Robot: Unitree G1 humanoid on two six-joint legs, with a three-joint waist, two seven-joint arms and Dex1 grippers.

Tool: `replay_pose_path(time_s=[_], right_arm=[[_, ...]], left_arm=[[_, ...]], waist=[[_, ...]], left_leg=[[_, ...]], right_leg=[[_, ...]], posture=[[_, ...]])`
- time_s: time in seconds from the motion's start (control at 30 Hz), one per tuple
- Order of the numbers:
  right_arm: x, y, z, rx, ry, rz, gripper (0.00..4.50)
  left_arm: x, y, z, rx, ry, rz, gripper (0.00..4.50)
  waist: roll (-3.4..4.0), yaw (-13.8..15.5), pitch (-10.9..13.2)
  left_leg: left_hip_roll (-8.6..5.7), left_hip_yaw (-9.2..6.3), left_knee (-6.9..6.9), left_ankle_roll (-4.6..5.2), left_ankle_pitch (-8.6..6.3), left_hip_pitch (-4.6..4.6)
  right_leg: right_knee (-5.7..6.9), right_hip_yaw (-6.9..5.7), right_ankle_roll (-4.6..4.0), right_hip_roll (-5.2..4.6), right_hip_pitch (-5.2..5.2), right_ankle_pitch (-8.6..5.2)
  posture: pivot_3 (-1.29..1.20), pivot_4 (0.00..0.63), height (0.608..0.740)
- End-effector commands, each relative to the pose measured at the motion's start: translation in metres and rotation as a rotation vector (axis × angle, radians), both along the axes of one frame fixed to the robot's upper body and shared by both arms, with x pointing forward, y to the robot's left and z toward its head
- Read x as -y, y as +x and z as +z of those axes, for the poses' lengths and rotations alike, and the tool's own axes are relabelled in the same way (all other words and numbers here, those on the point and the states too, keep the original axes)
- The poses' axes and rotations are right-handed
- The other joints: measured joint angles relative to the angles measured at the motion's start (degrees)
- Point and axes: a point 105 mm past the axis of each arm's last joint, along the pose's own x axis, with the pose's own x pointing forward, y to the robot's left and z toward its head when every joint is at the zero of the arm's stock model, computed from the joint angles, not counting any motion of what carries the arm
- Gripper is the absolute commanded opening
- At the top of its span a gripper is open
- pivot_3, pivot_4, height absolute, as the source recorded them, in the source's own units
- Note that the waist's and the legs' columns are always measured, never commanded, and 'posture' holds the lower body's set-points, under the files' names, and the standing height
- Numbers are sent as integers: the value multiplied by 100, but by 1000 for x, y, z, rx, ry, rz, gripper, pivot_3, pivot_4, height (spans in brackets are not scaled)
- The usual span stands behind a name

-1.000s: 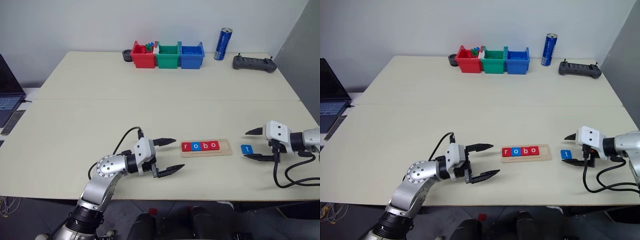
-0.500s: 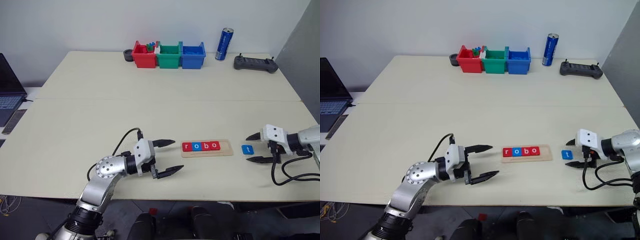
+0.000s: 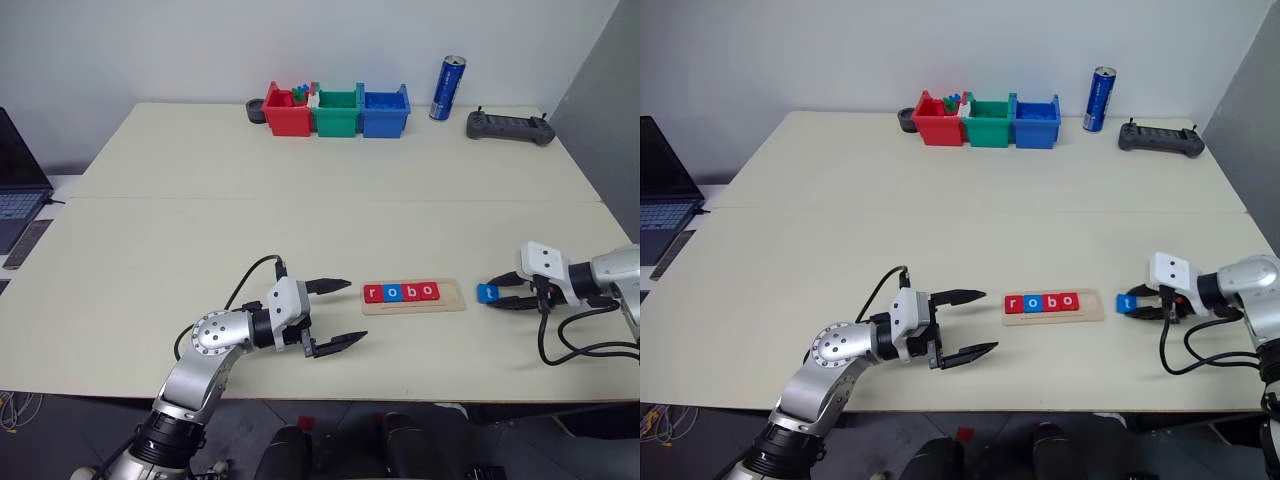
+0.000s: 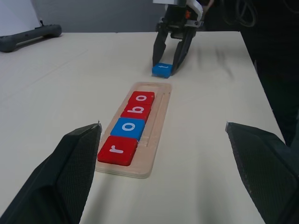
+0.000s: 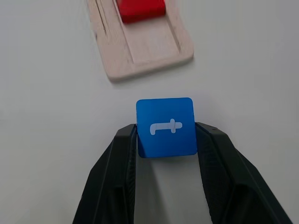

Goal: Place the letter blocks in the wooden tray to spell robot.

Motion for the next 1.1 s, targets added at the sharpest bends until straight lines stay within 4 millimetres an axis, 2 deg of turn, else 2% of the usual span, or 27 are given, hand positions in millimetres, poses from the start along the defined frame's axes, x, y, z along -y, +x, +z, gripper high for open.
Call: replay_pose_path(time_s=[0.03, 0.17, 0.47, 0.67, 1.1], right_arm=[[-20, 4, 22, 80, 53, 43, 1464], [-34, 3, 20, 81, 61, 77, 1464], [-44, 6, 14, 83, 45, 111, 1464], [-46, 9, 9, 80, 30, 127, 1464], [-38, 14, 5, 71, -3, 122, 1464]], left_arm=[[4, -2, 8, 40, -7, -29, 4500], [4, -3, 8, 43, -5, -30, 4500], [0, -4, 7, 42, 4, -21, 4500], [-2, -5, 6, 41, 8, -11, 4500], [-3, -4, 4, 37, 9, 0, 4500]], waist=[[0, 6, 0], [0, 25, 0], [0, 21, 0], [0, 21, 0], [0, 19, 0]], left_leg=[[0, -1, 0, 0, 0, 0], [-3, -4, 1, 0, 0, -3], [-2, -4, 0, 0, 0, -2], [-2, -4, 0, 0, 0, -2], [-2, -4, 0, 0, 0, -3]], right_leg=[[0, -1, 0, 0, 0, 0], [-2, -3, 0, -3, 0, 0], [0, -5, 0, -2, -1, 0], [0, -5, 0, -2, -1, 0], [0, -4, 0, -2, -2, 0]], posture=[[0, 150, 740], [0, 150, 740], [0, 150, 740], [0, 150, 740], [0, 150, 740]])
